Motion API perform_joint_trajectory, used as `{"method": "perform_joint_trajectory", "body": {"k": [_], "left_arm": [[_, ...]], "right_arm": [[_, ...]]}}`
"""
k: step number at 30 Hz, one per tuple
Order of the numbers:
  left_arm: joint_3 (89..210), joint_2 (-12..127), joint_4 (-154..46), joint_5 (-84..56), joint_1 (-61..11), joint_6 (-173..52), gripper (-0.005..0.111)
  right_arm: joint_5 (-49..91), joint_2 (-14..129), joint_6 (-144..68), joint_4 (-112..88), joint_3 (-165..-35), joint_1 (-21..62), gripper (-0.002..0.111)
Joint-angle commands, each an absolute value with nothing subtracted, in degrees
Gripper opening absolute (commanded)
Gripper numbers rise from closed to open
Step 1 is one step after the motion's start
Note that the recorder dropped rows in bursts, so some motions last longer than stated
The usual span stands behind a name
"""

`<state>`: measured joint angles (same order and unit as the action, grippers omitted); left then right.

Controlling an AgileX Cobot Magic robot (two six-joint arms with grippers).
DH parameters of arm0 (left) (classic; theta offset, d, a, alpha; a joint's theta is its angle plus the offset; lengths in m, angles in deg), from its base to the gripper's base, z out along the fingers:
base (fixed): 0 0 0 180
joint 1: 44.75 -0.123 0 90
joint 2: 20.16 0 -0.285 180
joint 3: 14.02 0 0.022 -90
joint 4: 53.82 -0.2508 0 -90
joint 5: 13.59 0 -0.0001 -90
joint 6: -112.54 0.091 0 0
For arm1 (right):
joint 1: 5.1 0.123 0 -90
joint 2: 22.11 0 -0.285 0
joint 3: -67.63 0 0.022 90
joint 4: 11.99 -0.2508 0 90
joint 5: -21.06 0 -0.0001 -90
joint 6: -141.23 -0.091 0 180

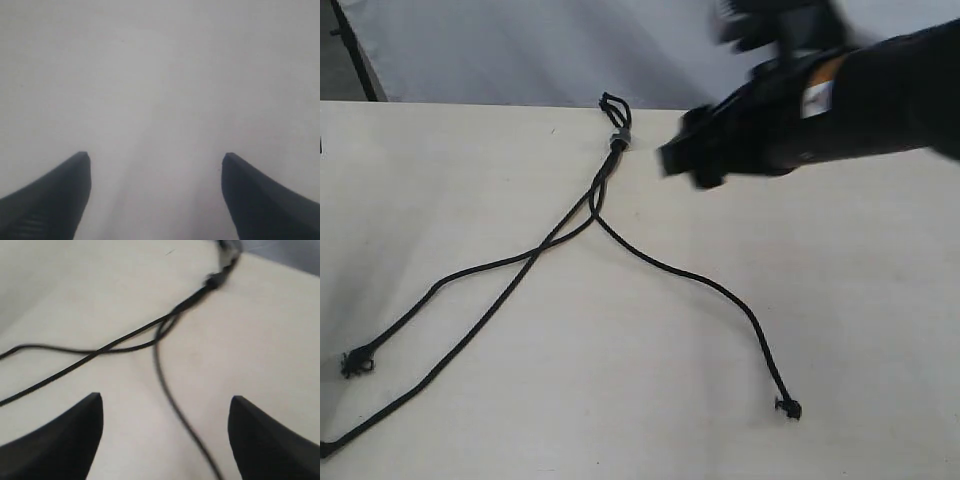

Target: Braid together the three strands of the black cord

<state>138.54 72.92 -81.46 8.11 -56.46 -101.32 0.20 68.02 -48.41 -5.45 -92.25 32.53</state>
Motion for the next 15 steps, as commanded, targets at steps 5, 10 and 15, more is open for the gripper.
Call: {"method": "perform_joint_trajectory", "body": {"k": [5, 10, 15], "left_arm": [[138.50, 79.27, -81.64, 2.09, -57.43, -102.24, 0.069], [138.50, 80.60, -81.64, -1.73, -57.43, -102.24, 0.069], [138.50, 80.60, -81.64, -1.73, -57.43, -102.24, 0.069]], "right_arm": [[-14.64, 96.28, -47.69, -7.38, -116.01, 48.87, 0.067], [-26.57, 109.84, -47.69, -7.64, -134.11, 52.52, 0.067], [-29.63, 117.87, -47.80, -11.42, -144.63, 52.71, 0.067]]}}
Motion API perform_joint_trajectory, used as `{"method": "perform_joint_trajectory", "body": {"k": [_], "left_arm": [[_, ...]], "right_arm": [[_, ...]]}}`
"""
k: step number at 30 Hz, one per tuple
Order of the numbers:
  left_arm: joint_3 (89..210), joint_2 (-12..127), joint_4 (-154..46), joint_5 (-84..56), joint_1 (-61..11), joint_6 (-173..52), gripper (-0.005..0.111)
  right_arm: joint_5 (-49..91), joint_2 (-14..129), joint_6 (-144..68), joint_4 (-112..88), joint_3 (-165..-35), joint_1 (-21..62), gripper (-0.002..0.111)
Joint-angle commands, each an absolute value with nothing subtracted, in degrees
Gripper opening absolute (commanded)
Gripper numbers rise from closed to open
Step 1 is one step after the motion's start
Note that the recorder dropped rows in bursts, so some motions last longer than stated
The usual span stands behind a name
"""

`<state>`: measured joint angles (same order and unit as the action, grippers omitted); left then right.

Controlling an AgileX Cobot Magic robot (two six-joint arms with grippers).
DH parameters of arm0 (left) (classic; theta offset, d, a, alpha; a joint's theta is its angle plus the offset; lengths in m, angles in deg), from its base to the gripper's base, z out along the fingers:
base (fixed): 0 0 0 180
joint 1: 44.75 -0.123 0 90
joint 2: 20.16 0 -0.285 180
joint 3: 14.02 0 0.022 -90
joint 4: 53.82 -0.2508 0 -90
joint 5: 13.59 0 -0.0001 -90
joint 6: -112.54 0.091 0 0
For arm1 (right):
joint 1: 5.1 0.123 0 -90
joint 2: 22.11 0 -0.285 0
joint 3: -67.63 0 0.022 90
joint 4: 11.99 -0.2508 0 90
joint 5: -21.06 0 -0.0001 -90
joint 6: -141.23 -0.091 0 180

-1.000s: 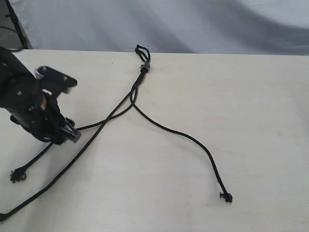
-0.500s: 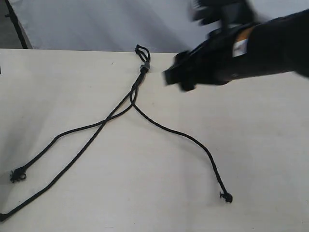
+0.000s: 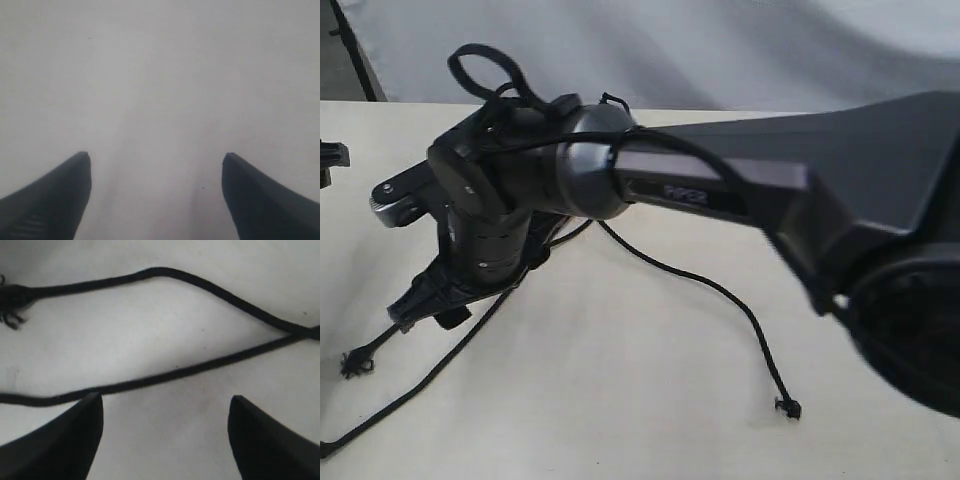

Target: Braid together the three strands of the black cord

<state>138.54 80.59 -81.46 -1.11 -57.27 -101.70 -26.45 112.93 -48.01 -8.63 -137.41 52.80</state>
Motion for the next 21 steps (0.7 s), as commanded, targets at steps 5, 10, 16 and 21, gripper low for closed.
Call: {"method": "perform_joint_trajectory", "body": {"k": [5, 10, 16, 21], "left_arm": [[138.50, 80.60, -81.64, -1.73, -57.43, -102.24, 0.069], [138.50, 80.60, -81.64, -1.60, -57.43, -102.24, 0.069], [138.50, 80.60, -81.64, -1.48, -57.43, -102.24, 0.069], [138.50, 80.60, -81.64, -1.48, -57.43, -102.24, 0.069]], "right_arm": [[-33.24, 122.43, -48.08, -12.51, -150.06, 52.48, 0.067], [-35.16, 125.36, -50.38, -11.45, -152.31, 52.33, 0.067], [-38.42, 127.10, -50.38, -11.45, -153.25, 52.33, 0.067], [-46.61, 127.10, -48.80, -8.44, -153.25, 52.33, 0.067]]}}
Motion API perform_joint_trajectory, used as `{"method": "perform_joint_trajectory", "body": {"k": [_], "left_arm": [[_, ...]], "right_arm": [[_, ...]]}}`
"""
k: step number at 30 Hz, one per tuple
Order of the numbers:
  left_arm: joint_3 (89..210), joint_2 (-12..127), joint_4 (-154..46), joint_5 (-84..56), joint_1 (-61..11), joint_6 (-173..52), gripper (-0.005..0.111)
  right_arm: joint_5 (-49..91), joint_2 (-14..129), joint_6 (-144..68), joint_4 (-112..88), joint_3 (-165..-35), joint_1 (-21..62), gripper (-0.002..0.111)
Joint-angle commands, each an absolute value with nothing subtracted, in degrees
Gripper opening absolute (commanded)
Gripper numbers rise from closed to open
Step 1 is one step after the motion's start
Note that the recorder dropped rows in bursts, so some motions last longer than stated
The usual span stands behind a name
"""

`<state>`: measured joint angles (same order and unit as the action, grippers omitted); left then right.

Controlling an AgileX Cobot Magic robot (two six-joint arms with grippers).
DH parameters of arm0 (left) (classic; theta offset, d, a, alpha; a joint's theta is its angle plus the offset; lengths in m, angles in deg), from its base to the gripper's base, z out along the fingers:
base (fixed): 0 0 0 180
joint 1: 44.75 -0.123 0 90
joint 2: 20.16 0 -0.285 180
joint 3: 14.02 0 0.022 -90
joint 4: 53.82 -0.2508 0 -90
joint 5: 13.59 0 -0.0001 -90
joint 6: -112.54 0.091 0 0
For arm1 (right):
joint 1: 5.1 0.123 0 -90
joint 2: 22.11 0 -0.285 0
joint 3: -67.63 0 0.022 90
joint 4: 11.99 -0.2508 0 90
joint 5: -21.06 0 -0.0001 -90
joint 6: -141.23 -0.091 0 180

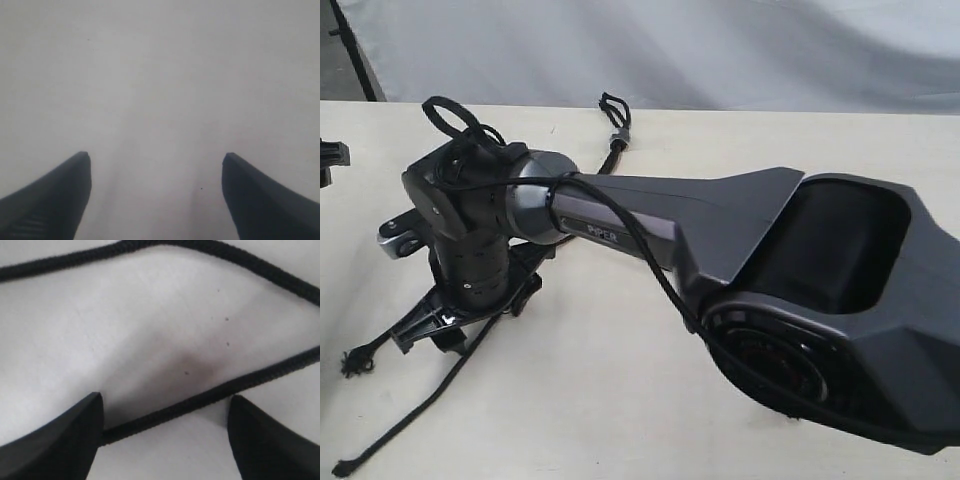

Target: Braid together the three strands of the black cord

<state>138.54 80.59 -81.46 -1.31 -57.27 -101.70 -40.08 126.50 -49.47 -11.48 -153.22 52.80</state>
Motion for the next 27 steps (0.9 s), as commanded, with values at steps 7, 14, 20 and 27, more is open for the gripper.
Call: {"method": "perform_joint_trajectory", "body": {"k": [7, 14, 20, 27], "left_arm": [[138.50, 80.60, -81.64, -1.48, -57.43, -102.24, 0.069], [138.50, 80.60, -81.64, -1.70, -57.43, -102.24, 0.069], [138.50, 80.60, -81.64, -2.11, -57.43, -102.24, 0.069], [138.50, 80.60, -81.64, -2.11, -57.43, -102.24, 0.069]], "right_arm": [[-48.90, 126.95, -47.36, -1.14, -152.99, 50.67, 0.053], [-48.90, 126.95, -46.35, -5.70, -152.99, 45.00, 0.000], [-48.90, 125.40, -38.77, -5.70, -152.99, 41.67, 0.000], [-48.90, 121.04, -25.16, 0.86, -152.99, 40.35, 0.000]]}}
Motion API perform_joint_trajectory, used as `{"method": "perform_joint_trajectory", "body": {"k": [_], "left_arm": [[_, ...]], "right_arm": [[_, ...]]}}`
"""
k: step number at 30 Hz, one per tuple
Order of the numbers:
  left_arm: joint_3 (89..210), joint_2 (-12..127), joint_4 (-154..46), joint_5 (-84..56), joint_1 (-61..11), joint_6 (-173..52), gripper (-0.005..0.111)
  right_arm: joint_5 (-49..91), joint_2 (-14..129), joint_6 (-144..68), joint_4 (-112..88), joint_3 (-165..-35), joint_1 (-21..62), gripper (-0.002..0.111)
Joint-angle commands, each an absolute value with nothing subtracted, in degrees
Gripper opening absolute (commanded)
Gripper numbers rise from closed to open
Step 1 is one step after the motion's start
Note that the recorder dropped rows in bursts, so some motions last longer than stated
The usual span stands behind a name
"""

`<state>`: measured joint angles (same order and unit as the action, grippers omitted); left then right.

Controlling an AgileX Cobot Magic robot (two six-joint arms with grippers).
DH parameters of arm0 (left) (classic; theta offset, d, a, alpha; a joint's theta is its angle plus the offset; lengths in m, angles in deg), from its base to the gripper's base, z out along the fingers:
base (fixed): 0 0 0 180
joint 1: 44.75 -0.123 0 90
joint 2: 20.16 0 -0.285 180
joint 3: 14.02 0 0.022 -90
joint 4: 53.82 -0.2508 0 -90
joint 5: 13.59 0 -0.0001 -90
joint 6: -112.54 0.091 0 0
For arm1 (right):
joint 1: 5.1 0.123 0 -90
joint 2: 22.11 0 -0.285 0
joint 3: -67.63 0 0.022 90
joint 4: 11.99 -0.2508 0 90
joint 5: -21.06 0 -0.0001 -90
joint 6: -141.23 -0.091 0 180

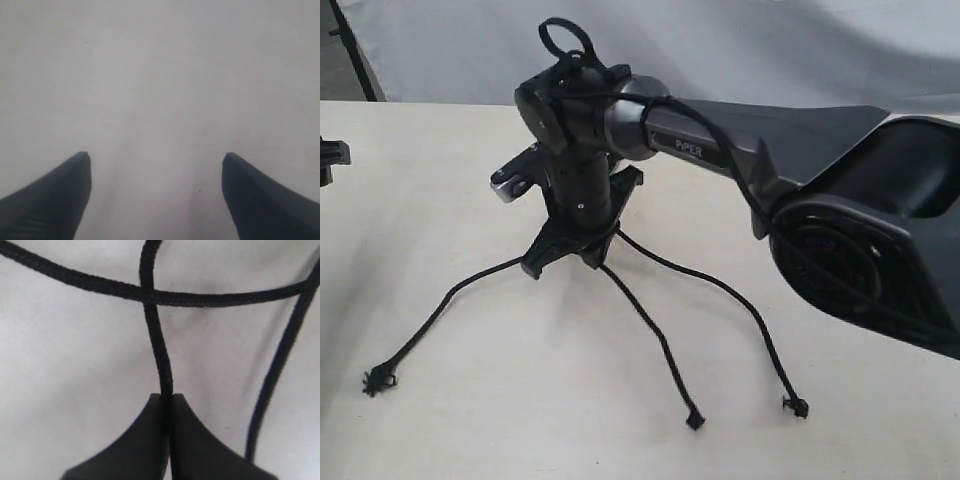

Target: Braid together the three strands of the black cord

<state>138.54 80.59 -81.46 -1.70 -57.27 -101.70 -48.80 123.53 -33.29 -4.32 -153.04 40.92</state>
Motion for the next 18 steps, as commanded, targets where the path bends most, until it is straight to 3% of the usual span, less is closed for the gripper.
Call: {"method": "perform_joint_trajectory", "body": {"k": [1, 5, 11, 18], "left_arm": [[138.50, 80.60, -81.64, -2.11, -57.43, -102.24, 0.069], [138.50, 80.60, -81.64, -2.11, -57.43, -102.14, 0.069], [138.50, 80.60, -81.64, -1.79, -57.43, -100.84, 0.069], [138.50, 80.60, -81.64, -2.86, -57.43, -100.84, 0.069]], "right_arm": [[-48.90, 120.74, -20.58, 6.37, -152.99, 40.35, 0.000], [-48.90, 121.62, -12.89, 17.35, -152.99, 40.35, 0.000], [-42.61, 128.02, -12.20, 17.74, -152.99, 36.82, 0.000], [-48.90, 128.12, -5.52, -5.32, -152.31, 35.99, 0.000]]}}
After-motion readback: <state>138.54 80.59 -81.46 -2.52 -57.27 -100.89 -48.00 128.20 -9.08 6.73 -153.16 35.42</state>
